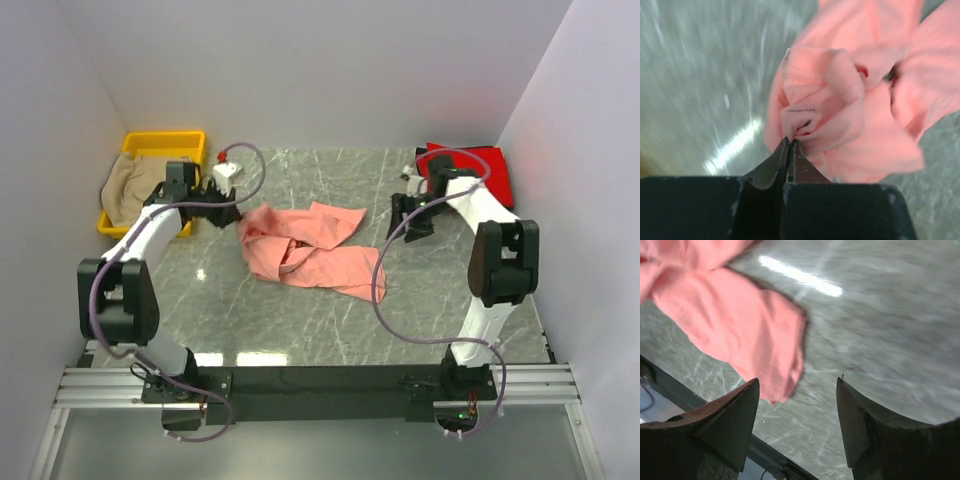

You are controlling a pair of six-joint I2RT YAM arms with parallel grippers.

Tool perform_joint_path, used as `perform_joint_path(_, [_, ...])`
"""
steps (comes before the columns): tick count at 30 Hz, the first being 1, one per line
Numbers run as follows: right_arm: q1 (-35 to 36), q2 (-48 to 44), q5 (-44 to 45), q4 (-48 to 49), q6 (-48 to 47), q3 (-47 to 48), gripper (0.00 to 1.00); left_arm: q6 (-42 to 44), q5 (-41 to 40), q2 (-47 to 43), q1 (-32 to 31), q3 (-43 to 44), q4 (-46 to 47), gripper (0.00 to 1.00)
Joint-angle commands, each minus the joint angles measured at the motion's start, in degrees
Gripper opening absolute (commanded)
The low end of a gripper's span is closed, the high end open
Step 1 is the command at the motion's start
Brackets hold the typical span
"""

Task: Fold and stack the t-shirts
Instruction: Flatten the tshirt out

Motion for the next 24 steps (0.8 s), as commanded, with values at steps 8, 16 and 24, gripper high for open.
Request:
perform_joint_path(8, [15.9, 6.6, 9.9, 1.6, -2.2, 3.7, 0.71, -10.7, -7.7, 13.5, 11.0, -0.7, -6.3, 0.01])
perform_joint_path(16, [22.9, 12.1, 18.3, -0.2, -4.2, 5.2, 0.59, -11.9, -7.7, 16.8, 11.4, 3.9, -8.1, 0.01])
perform_joint_path(24, [16.8, 6.9, 20.4, -2.1, -5.2, 7.3, 0.00, -11.3, -5.3, 14.7, 12.7, 6.0, -10.7, 0.01])
